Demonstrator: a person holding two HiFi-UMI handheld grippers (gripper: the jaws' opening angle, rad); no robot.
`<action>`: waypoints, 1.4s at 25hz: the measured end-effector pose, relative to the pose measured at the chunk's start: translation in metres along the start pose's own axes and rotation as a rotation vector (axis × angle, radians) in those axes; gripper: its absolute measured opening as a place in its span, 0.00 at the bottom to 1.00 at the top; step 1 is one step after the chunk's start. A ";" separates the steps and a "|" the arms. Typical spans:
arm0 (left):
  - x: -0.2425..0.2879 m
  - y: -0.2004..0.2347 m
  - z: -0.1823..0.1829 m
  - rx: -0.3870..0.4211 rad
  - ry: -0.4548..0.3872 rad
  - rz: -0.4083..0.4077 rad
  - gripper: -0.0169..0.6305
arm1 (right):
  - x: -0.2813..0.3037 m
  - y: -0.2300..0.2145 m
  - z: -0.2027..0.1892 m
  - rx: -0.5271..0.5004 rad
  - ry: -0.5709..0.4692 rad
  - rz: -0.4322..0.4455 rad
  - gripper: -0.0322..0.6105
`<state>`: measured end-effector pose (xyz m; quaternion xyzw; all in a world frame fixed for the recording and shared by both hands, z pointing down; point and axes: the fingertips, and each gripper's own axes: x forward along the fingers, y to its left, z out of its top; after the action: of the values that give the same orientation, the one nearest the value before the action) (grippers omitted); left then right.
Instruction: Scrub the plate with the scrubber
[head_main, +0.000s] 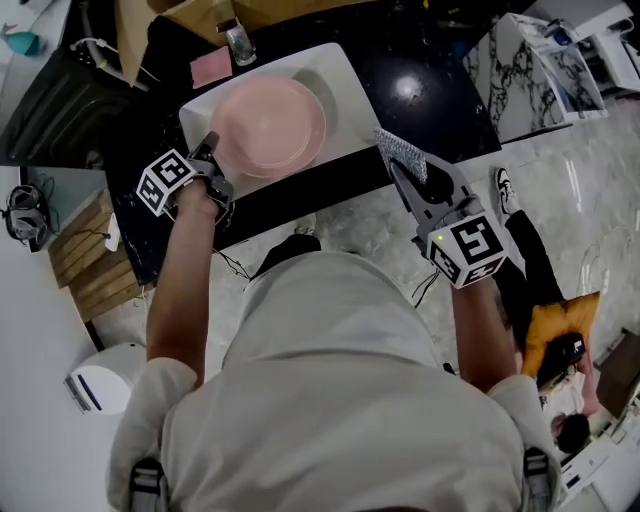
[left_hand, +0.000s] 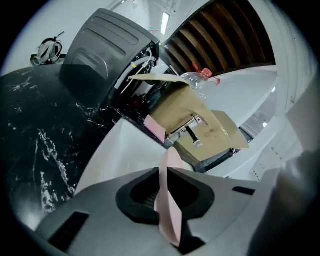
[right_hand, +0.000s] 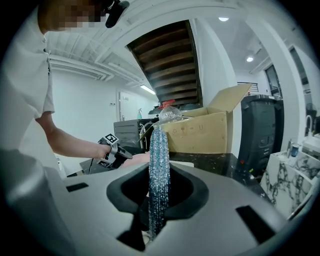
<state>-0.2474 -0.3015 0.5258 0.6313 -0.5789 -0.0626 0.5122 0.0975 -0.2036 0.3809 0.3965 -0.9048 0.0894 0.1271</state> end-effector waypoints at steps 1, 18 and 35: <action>0.006 0.006 0.000 -0.009 0.007 0.010 0.10 | 0.001 0.001 -0.001 0.001 0.006 -0.004 0.17; 0.088 0.089 -0.020 0.042 0.116 0.232 0.09 | -0.011 -0.007 -0.029 0.066 0.105 -0.108 0.17; 0.025 0.016 -0.016 0.494 -0.014 0.252 0.21 | -0.062 0.000 -0.042 0.058 0.065 -0.044 0.17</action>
<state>-0.2394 -0.3096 0.5578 0.6597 -0.6540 0.1404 0.3425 0.1453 -0.1493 0.4024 0.4169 -0.8881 0.1256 0.1470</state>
